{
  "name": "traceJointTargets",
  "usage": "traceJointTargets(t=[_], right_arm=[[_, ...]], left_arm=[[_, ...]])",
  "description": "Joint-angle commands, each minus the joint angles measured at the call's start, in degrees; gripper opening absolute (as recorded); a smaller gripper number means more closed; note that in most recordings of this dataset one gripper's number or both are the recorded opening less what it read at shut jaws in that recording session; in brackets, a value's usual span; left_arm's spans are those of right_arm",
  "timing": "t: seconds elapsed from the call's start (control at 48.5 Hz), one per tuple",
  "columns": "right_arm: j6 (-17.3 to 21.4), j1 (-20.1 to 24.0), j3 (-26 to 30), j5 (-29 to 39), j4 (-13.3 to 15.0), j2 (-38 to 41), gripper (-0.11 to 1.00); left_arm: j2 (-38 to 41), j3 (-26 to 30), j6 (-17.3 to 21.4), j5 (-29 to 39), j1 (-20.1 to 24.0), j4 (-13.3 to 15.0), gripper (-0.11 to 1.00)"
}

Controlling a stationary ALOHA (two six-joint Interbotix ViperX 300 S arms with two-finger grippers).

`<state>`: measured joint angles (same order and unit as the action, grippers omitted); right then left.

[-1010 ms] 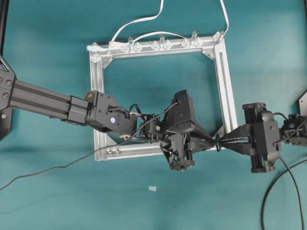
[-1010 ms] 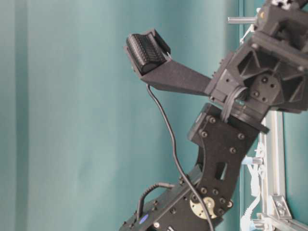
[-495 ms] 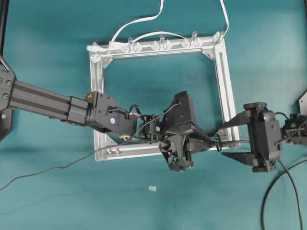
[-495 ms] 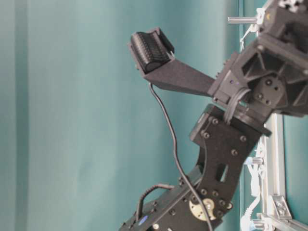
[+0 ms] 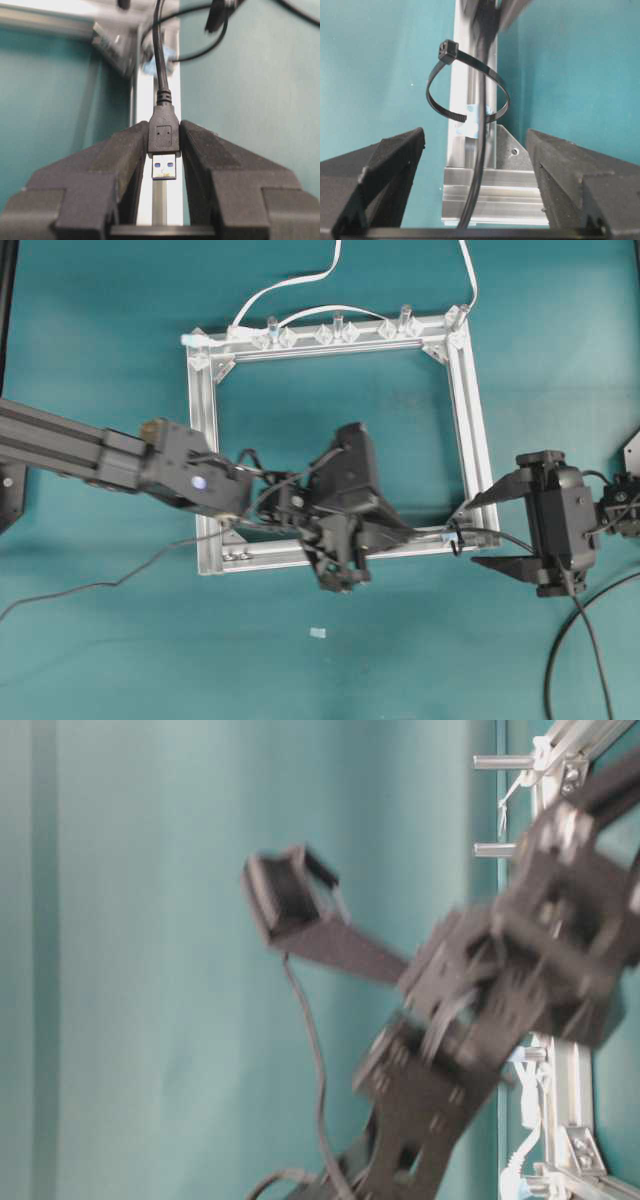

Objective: Insert the wire through the string loop located on the right side.
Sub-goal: 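Pull the cable leftward through the loop with the left gripper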

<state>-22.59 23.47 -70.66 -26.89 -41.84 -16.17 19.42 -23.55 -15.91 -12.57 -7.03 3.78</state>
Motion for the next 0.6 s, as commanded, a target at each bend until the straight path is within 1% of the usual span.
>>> traceJointTargets(t=[0.0,0.227,0.35,0.474,0.577], right_arm=[[0.1,0.0,0.4,-0.1,0.1,-0.6,0.89],[0.1,0.0,0.4,-0.2,0.1,-0.6,0.89],[0.1,0.1,0.4,-0.1,0.1,-0.6,0.89],[0.1,0.0,0.6,-0.2,0.1,-0.7,0.89],[0.1,0.0,0.6,-0.3,0.1,-0.6,0.89]], left_arm=[[-5.3,-2.1,0.0,1.1,0.1,-0.2,0.23],[-14.1,-10.7,-0.4,5.6,0.1,-0.2,0.23],[-17.8,-14.9,-0.4,6.3,-0.1,-0.2,0.23],[-20.9,-18.4,-0.5,6.9,-1.0,-0.2,0.23],[-23.7,-21.3,-0.7,8.9,-2.3,0.0,0.23]])
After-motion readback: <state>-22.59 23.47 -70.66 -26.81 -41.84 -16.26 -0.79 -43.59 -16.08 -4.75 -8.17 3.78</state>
